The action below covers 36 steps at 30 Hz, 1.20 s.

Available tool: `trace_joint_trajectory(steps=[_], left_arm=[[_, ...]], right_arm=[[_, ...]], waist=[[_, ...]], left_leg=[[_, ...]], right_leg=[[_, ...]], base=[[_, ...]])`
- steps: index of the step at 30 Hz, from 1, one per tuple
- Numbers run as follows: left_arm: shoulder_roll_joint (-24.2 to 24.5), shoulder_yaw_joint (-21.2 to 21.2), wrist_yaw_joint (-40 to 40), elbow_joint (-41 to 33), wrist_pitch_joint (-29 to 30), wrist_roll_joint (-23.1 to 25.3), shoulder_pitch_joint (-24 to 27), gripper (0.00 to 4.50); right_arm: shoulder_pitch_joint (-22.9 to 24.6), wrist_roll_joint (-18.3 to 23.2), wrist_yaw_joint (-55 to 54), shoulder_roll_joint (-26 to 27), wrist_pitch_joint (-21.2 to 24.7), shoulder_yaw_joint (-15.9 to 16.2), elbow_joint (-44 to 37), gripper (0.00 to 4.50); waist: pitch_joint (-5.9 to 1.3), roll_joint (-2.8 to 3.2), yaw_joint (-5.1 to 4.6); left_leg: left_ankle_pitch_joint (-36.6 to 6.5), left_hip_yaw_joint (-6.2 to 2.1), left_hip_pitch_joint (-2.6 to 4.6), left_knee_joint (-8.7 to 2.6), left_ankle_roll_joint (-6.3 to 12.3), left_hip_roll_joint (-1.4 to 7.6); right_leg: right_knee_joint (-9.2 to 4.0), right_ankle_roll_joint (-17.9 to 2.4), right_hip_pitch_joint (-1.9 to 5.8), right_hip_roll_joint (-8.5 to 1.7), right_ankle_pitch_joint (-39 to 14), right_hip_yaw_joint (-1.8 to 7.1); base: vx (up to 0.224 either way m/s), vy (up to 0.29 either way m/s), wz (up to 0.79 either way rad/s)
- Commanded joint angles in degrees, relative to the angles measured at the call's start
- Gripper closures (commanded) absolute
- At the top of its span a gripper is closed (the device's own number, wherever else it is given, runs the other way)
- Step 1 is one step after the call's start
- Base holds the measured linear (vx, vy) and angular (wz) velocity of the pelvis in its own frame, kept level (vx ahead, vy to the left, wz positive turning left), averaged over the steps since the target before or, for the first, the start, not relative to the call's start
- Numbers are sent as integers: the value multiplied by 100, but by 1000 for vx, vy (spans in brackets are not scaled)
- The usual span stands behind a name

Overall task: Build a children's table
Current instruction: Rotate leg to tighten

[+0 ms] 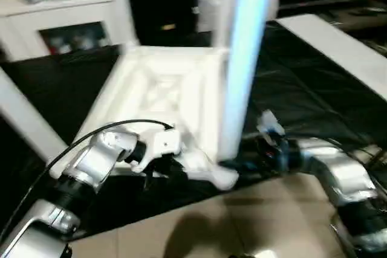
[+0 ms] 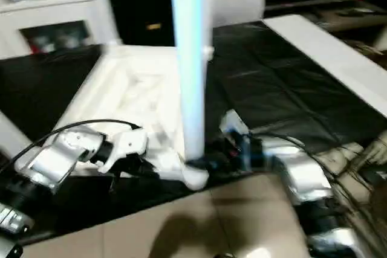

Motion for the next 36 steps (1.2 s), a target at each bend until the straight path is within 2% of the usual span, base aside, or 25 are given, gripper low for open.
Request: trace_joint_trajectory(steps=[1, 2, 3, 4, 5, 6, 7, 8, 9, 10, 11, 12, 13, 14, 15, 16, 17, 18, 19, 21, 22, 23, 26, 29, 36], left_arm=[[-338, -29, 142, -421, 420, -320, 78, 450], [-388, 19, 269, -451, 532, -303, 73, 450], [-446, 60, 385, -498, 647, -286, 77, 450], [-574, 133, 577, -524, 794, -287, 62, 450], [-661, 185, 711, -573, 921, -288, 61, 450], [-675, 191, 728, -575, 934, -289, 59, 450], [-906, 292, 1023, -616, 1155, -313, 25, 450], [-998, 330, 1125, -631, 1228, -336, 11, 450], [-1135, 375, 1248, -639, 1325, -375, -22, 450], [-1230, 403, 1361, -672, 1432, -404, -44, 450], [-1230, 403, 1361, -672, 1432, -404, -44, 450], [-1230, 403, 1361, -672, 1432, -404, -44, 450], [-1355, 432, 1539, -645, 1539, -403, -109, 450], [-1369, 430, 1618, -583, 1542, -350, -158, 450], [-1357, 427, 1636, -545, 1523, -322, -178, 450], [-1345, 426, 1660, -527, 1526, -294, -190, 450], [-1334, 424, 1673, -510, 1525, -272, -200, 450], [-1291, 427, 1699, -491, 1492, -232, -200, 450], [-1263, 430, 1719, -480, 1470, -205, -199, 450], [-1173, 452, 1710, -484, 1437, -135, -163, 450], [-1134, 452, 1698, -492, 1423, -110, -144, 450], [-1081, 445, 1682, -485, 1389, -83, -125, 450], [-965, 416, 1633, -453, 1295, -60, -103, 450], [-824, 350, 1425, -354, 999, -56, -131, 450], [-318, -170, 266, -383, 150, -107, -81, 450]], right_arm=[[-249, -374, -1349, 340, 374, -120, 416, 251], [-284, -440, -1608, 470, 395, -142, 460, 251], [-303, -477, -1858, 599, 422, -188, 475, 251], [-357, -532, -2244, 815, 320, -266, 556, 251], [-386, -569, -2515, 965, 252, -323, 595, 252], [-391, -569, -2545, 983, 248, -331, 604, 252], [-484, -566, -3063, 1295, 184, -463, 758, 252], [-510, -580, -3197, 1391, 148, -473, 807, 252], [-538, -541, -3212, 1512, -4, -470, 869, 252], [-554, -488, -3192, 1618, -74, -492, 898, 252], [-554, -488, -3192, 1618, -74, -492, 898, 252], [-554, -488, -3192, 1618, -74, -492, 898, 252], [-580, -498, -3250, 1757, -180, -501, 916, 218], [-571, -521, -3243, 1765, -222, -486, 875, 218], [-553, -529, -3216, 1747, -252, -474, 838, 218], [-532, -543, -3199, 1739, -277, -473, 799, 197], [-514, -551, -3180, 1719, -288, -479, 768, 176], [-456, -552, -3088, 1646, -351, -479, 700, 172], [-418, -551, -3025, 1596, -395, -478, 656, 172], [-258, -492, -2708, 1384, -512, -449, 494, 137], [-178, -464, -2541, 1286, -558, -442, 412, 131], [-68, -412, -2344, 1155, -549, -440, 271, 126], [182, -294, -1895, 840, -508, -454, -59, 93], [404, -219, -1456, 408, -538, -523, -285, 72], [437, -112, -601, -207, -621, -464, -327, 6]], waist=[[-261, -58, -115], [-234, 31, -304], [-227, 90, -370], [-197, 176, -430], [-177, 204, -369], [-173, 160, -364], [-86, -143, -438], [-37, -169, -526], [-118, -186, -657], [-203, 13, -697], [-239, 271, -508], [-215, 223, -512], [-168, 133, -489], [-101, -215, -439], [-212, -185, -469], [-266, -209, -459], [-307, -1, -384], [-319, 18, -402], [-337, 60, -397], [-338, 62, -344], [-332, 38, -334], [-336, 40, -267], [-342, 27, -152], [-348, 6, -20], [-320, -15, 72]], left_leg=[[-1550, -37, -129, -331, 108, 9], [-1967, -111, -138, -369, 132, 111], [-2255, -165, -152, -424, 132, 208], [-3062, -344, -256, -704, 121, 555], [-3542, -458, -284, -921, 81, 743], [-3772, -479, -199, -1007, 38, 805], [-3249, -99, 243, -415, -91, 7], [-2187, 140, 632, 372, 108, -397], [-2002, 133, 325, 338, 207, -369], [-2009, 48, 150, 128, 222, -208], [-2602, -643, -523, -624, 313, 698], [-2843, -684, -290, -758, 330, 775], [-3091, -583, -171, -667, 216, 583], [-1727, 62, 288, 322, 126, -481], [-1391, 64, 112, 263, 275, -487], [-1096, -27, -242, 128, 324, -385], [-636, -224, -291, -141, 360, -127], [-586, -272, -278, -178, 367, -49], [-524, -283, -265, -243, 405, 24], [-435, -273, -227, -307, 441, 101], [-465, -269, -270, -315, 471, 103], [-534, -253, -229, -315, 529, 107], [-328, -242, -244, -328, 625, 99], [-129, -227, -265, -322, 674, 86], [-336, -207, -235, -346, 601, 94]], right_leg=[[-763, 525, 377, -266, -3984, -20], [-829, 642, 449, -249, -3933, -163], [-800, 645, 522, -254, -3792, -196], [-312, 415, 725, -292, -2978, -32], [139, 178, 784, -294, -2306, 210], [283, -18, 691, -304, -1671, 416], [-714, 238, 116, -273, -4042, 232], [-1277, 696, -348, -346, -5905, -244], [-1211, 1048, -42, -301, -5864, -467], [-1143, 1183, 303, -318, -5389, -582], [455, 564, 946, -472, -2260, 291], [416, 223, 695, -451, -1458, 485], [184, -30, 531, -457, -1496, 506], [-925, 840, -162, -319, -5297, 9], [-804, 899, 102, -439, -5440, 92], [-646, 1007, 446, -492, -5104, 102], [-630, 872, 404, -381, -3807, 79], [-587, 667, 393, -368, -3334, 89], [-510, 231, 415, -322, -2603, 103], [-454, -253, 393, -302, -2131, 152], [-442, -294, 426, -296, -2083, 158], [-454, -324, 406, -304, -2080, 194], [-410, -453, 418, -333, -1955, 260], [-407, -408, 444, -340, -1963, 268], [-466, -257, 406, -339, -2387, 256]], base=[[-60, 19, -15], [-60, 19, -15], [0, 0, 0], [0, 0, 0], [0, 0, 0], [0, 0, 0], [0, 0, 0], [0, 0, 0], [0, 0, 0], [55, 47, -48], [55, 47, -48], [110, 61, -26], [69, -1, 13], [69, -1, 13], [74, 13, 4], [58, 22, -21], [58, 22, -21], [0, 0, 0], [0, 0, 0], [0, 0, 0], [0, 0, 0], [0, 0, 0], [0, 0, 0], [0, 0, 0], [0, 0, 0]])
